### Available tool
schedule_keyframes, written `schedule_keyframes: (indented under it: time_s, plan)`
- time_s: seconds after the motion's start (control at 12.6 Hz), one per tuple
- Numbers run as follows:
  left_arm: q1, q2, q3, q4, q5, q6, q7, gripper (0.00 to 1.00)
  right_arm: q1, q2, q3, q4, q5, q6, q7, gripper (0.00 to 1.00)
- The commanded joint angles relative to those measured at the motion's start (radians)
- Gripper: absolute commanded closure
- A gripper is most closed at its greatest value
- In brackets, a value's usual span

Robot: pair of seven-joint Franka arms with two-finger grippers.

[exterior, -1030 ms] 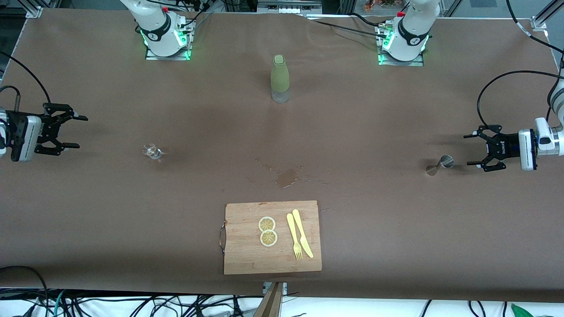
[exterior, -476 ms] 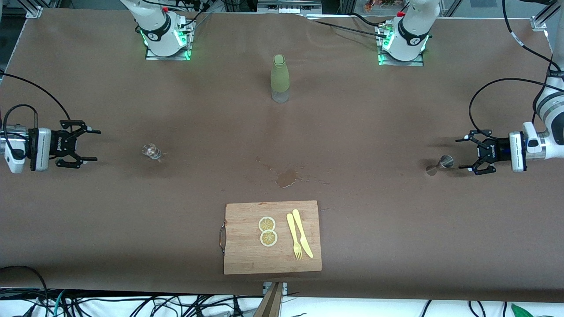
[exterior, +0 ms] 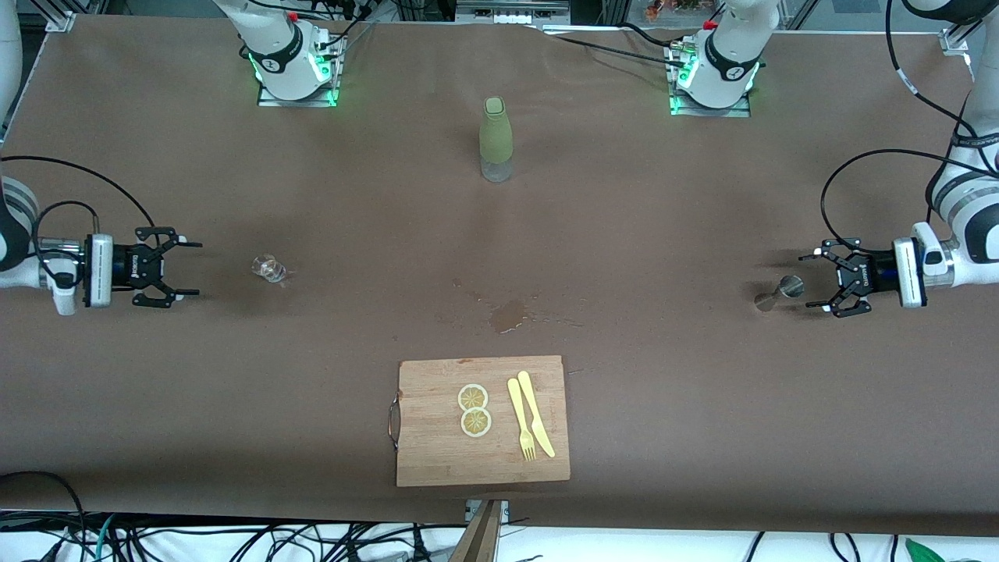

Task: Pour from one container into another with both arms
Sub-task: 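Lower the right gripper to the glass cup while the left gripper reaches the jigger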

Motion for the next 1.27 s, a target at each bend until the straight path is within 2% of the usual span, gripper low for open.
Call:
schedule_keyframes:
  time_s: [0.0,0.16,0.32,0.55,1.19]
  plan:
    - [-0.045,0.035,0.038,0.036,-0.056,-0.004,0.125,0.00,-0.018,0.069,0.010,0.014,0.054,-0.002,-0.135,0.00]
    - [-0.059,0.041,0.063,0.036,-0.057,-0.006,0.149,0.00,-0.018,0.104,0.010,0.014,0.083,0.004,-0.213,0.00]
    - [-0.070,0.065,0.066,0.037,-0.117,-0.004,0.226,0.00,-0.017,0.143,0.012,0.014,0.106,0.021,-0.281,0.00]
    - [-0.111,0.088,0.115,0.042,-0.177,-0.006,0.338,0.00,-0.012,0.186,0.018,0.014,0.126,0.021,-0.351,0.00]
    - [-0.123,0.156,0.129,0.056,-0.228,-0.027,0.441,0.00,0.043,0.212,0.024,0.012,0.144,0.023,-0.391,0.00]
